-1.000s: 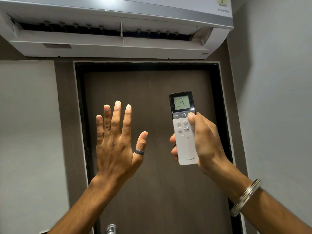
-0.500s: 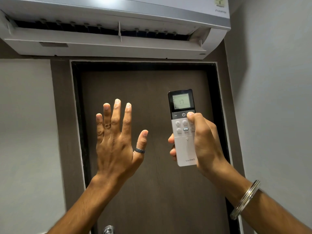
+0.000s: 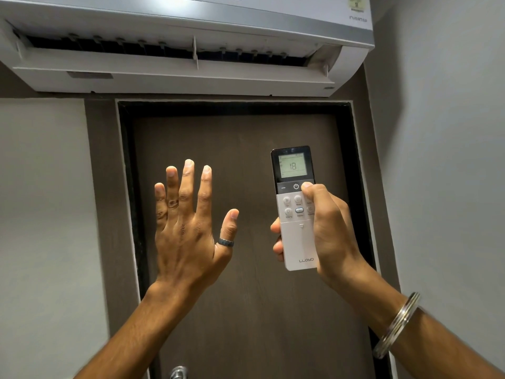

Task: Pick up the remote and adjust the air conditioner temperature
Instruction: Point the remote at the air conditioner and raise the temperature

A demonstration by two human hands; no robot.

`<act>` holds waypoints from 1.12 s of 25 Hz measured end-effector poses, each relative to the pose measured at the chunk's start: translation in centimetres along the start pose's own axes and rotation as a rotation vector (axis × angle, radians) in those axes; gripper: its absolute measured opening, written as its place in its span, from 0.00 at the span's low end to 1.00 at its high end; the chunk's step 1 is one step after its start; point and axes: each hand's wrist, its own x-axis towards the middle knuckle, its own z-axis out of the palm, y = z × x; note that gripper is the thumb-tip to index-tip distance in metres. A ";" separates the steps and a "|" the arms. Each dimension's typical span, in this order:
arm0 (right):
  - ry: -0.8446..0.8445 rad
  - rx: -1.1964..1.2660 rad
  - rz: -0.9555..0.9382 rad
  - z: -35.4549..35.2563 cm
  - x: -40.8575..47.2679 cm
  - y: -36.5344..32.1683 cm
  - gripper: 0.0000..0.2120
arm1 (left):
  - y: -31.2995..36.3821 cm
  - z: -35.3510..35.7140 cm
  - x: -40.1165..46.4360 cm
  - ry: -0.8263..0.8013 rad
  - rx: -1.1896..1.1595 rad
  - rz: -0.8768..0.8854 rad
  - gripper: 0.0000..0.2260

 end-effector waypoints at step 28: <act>0.019 0.014 0.024 0.5 0.0 0.4 0.20 | -0.2 -0.1 -0.3 -0.021 -0.004 -0.014 0.35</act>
